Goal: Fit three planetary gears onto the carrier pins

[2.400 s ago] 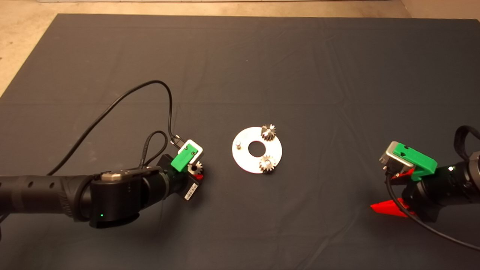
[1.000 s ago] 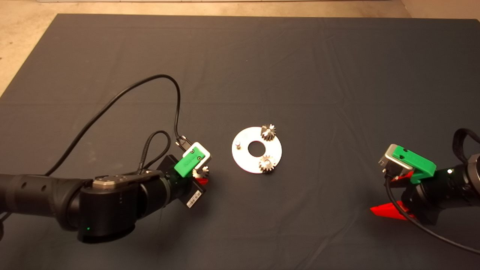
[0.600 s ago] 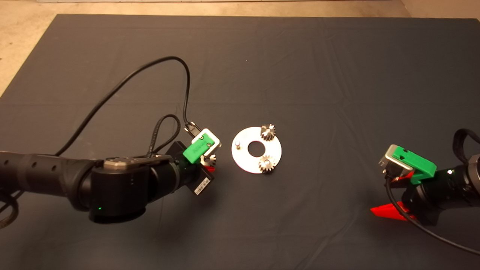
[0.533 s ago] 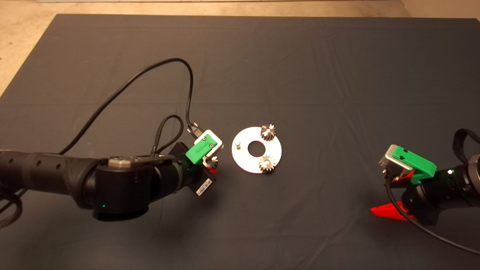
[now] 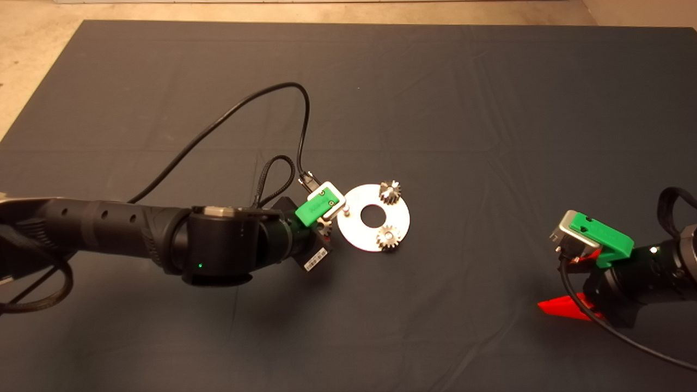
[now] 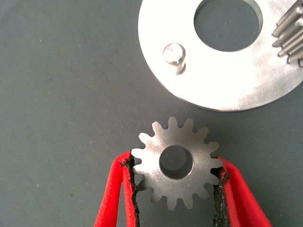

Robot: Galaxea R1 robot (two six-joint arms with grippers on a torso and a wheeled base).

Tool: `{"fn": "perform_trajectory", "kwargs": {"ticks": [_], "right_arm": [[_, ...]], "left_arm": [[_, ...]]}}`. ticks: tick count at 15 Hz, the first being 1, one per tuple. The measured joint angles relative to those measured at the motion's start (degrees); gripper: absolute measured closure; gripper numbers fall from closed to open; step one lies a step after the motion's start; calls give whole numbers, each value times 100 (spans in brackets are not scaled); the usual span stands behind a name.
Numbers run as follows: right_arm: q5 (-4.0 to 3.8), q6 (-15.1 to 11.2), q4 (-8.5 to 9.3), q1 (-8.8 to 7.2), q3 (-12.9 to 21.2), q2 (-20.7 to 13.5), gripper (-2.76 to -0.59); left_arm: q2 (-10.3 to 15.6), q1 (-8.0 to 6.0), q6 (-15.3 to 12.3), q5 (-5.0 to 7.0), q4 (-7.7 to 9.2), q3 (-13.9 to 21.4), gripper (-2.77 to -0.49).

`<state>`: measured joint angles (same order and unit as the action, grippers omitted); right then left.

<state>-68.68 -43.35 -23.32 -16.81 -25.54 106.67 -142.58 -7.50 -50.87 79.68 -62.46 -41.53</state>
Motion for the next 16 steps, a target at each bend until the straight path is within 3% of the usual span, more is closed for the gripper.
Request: {"fn": "perform_trajectory", "kwargs": {"ticks": [5, 16], "right_arm": [[-6, 0, 0, 0, 0, 0, -207], [-13, 0, -2, 0, 5, 0, -207]], "left_arm": [[-55, -166, 24, 59, 17, 0, -63], [-386, -239, 38, 61, 21, -416, -63]]}}
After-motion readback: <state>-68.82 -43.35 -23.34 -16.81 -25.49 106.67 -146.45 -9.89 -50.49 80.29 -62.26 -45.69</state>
